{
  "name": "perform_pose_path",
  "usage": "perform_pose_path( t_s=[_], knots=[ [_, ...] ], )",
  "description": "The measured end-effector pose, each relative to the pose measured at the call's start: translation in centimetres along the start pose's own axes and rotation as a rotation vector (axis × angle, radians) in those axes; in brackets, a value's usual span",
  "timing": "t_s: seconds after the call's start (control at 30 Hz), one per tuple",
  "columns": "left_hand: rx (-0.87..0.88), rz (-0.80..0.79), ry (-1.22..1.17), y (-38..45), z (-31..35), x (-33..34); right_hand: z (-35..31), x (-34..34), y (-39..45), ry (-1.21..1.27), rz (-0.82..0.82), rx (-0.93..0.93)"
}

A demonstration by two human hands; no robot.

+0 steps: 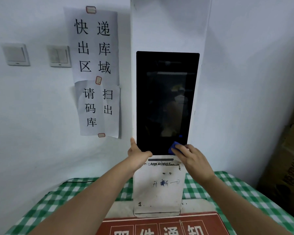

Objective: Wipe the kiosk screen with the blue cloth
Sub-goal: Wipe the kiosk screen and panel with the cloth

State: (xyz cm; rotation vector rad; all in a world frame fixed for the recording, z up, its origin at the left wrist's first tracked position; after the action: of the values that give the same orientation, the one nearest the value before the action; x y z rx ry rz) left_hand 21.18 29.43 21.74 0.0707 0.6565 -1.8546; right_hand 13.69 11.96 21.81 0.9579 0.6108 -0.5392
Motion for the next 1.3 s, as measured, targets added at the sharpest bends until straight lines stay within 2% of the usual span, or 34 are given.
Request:
perform_pose_path(
  t_s=[0.13, 0.23, 0.4, 0.47, 0.7, 0.77, 0.87, 0.93, 1.03, 1.2, 1.3],
  knots=[
    [0.001, 0.007, -0.008, 0.1, -0.1, 0.2, 1.6, -2.1, 2.7, -0.028, 0.134, 0.128],
    [-0.002, 0.015, -0.005, 0.2, -0.3, 0.2, 0.8, -1.3, 2.6, -0.012, 0.147, 0.158],
    [-0.005, 0.003, -0.004, 0.1, -0.4, 0.1, -3.0, 2.5, 0.3, -0.017, -0.084, -0.149],
    [-0.006, 0.005, -0.005, 0.0, -0.3, 0.1, -3.0, 2.1, 0.8, -0.049, -0.101, -0.217],
    [-0.013, -0.004, -0.012, 0.0, -0.5, 0.1, -0.3, -1.1, 3.7, -0.089, 0.067, -0.008],
    [-0.008, 0.004, -0.008, 0.0, -0.5, 0.1, -1.5, 0.2, 2.8, -0.07, 0.041, -0.046],
    [-0.001, 0.013, -0.01, 0.0, -0.4, 0.1, -3.6, 2.4, 1.6, -0.067, -0.115, -0.219],
    [0.005, 0.006, -0.008, 0.0, -0.4, 0.1, -3.6, 2.2, 1.7, -0.081, -0.142, -0.26],
    [0.014, -0.004, 0.014, 0.1, -0.5, 0.0, -2.6, 0.1, 3.4, -0.115, -0.062, -0.213],
    [0.022, -0.029, 0.037, 0.0, -0.6, -0.1, -1.0, -1.9, 5.2, -0.102, 0.087, 0.018],
    [0.008, -0.042, 0.066, -0.2, -1.0, -0.2, -2.3, -0.4, 4.3, -0.078, 0.071, 0.006]
  ],
)
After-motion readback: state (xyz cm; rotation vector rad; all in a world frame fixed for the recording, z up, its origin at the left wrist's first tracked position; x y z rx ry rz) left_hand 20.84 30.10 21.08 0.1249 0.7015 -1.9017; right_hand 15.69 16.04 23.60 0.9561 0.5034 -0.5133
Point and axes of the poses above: each hand's wrist, its own y-axis towards the middle knuckle, its own x-axis out of the palm, z = x × y, the point moved 7 cm from there along y, towards the middle knuckle, and after that the axes turned 14 degrees about -x, right-handed, at the moved point
